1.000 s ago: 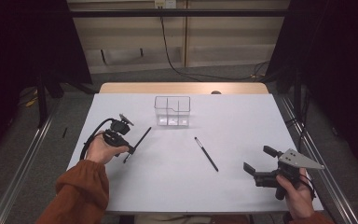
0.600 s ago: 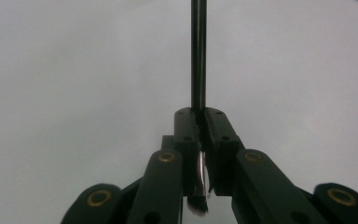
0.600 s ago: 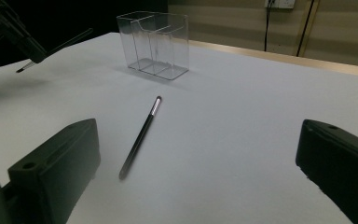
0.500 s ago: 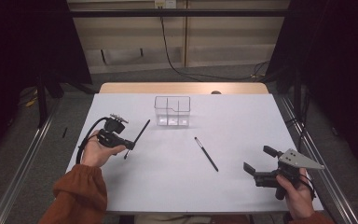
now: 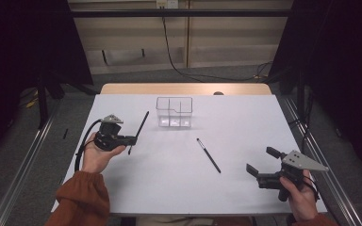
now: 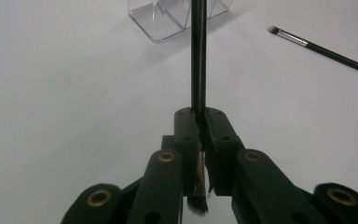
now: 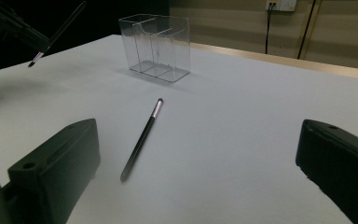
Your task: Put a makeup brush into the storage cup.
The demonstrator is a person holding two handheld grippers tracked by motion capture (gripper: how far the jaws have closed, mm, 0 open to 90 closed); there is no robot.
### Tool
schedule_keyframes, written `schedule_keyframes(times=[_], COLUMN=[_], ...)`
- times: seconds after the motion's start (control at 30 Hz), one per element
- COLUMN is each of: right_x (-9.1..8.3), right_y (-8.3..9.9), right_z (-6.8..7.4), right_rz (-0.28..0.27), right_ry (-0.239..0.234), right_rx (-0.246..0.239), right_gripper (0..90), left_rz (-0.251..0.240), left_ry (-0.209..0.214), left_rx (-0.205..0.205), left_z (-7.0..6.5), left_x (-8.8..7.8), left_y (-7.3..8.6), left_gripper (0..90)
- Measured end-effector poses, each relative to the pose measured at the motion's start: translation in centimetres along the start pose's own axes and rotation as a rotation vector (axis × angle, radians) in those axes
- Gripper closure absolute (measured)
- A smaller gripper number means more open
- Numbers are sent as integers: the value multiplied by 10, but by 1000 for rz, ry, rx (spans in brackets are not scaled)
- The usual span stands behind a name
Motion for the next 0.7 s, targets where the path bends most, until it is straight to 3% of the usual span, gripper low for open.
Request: schedule_keyframes(times=[0.33, 0.7], right_x=[0, 1], right_y=[0, 0], right_z=[0, 1], right_rz=[-2, 1], right_ry=[-2, -6], right_rx=[-2, -5], right_gripper=[0, 0], left_rz=[-161, -237], left_ry=[-8, 33], left_rx=[2, 7], left_z=[0, -5], left_x=[-8, -12], left_y=[-7, -11], left_gripper=[844, 844])
Point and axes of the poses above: each handheld gripper's, and its own axes: x roughly forward along the jaws, y roughly out of its underside, z roughly to its left, the point moved 6 cm from there along x, roughly forward along the jaws, and after that the axes turned 13 degrees about -z, right-handed, at the moved point
